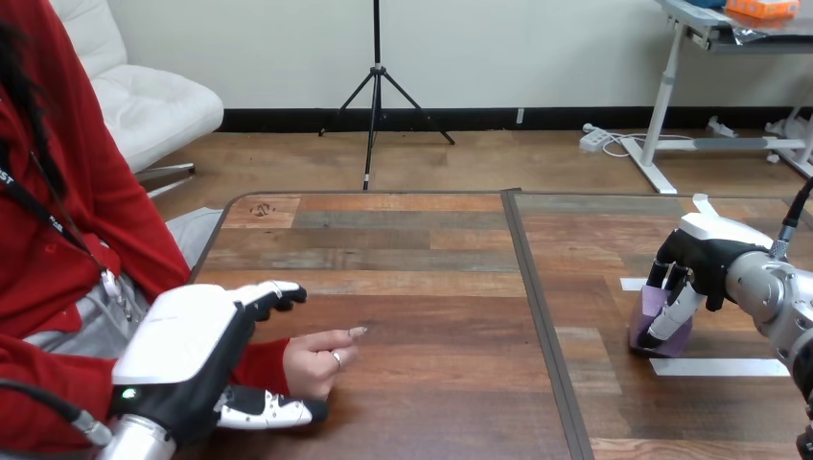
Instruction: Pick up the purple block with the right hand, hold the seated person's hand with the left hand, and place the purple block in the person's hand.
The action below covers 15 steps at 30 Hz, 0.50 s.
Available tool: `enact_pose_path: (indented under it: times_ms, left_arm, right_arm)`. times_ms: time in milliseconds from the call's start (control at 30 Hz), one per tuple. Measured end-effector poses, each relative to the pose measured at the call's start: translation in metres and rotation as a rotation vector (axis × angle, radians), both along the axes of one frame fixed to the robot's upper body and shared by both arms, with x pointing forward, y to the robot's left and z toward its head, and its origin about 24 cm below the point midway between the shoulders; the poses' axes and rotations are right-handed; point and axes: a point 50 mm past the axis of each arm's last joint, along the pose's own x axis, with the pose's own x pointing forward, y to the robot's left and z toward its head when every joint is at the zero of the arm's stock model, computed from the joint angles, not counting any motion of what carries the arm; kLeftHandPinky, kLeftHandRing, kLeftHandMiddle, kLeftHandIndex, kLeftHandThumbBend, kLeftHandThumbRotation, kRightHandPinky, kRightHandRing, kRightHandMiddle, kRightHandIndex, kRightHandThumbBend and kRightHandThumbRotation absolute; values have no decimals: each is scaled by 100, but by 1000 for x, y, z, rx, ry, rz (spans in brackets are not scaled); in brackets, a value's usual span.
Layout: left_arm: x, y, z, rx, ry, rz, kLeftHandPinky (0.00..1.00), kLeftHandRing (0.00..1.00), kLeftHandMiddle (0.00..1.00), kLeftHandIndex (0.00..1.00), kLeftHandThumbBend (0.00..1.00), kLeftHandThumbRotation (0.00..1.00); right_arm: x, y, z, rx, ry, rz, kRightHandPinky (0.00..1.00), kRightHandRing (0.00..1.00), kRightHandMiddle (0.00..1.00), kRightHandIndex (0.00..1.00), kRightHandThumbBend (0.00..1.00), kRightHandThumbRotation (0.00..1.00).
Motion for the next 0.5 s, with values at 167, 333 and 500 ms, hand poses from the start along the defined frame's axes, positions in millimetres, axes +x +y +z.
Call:
enact_pose_path:
  times_ms: [167,333,500]
  left_arm:
    - [1,-2,-1,30,10,-7,67,73,76,76,100,27]
    - [3,-4,-2,55,13,-14,68,74,76,77,100,27]
    - [6,-5,-2,80,21,-16,70,76,78,78,100,24]
  right_arm:
    - [0,0,0,0,0,0,46,53,55,49,78,0]
    - [0,0,0,0,0,1,47,53,55,49,79,0]
    - [0,0,0,1,-1,2,49,55,56,48,79,0]
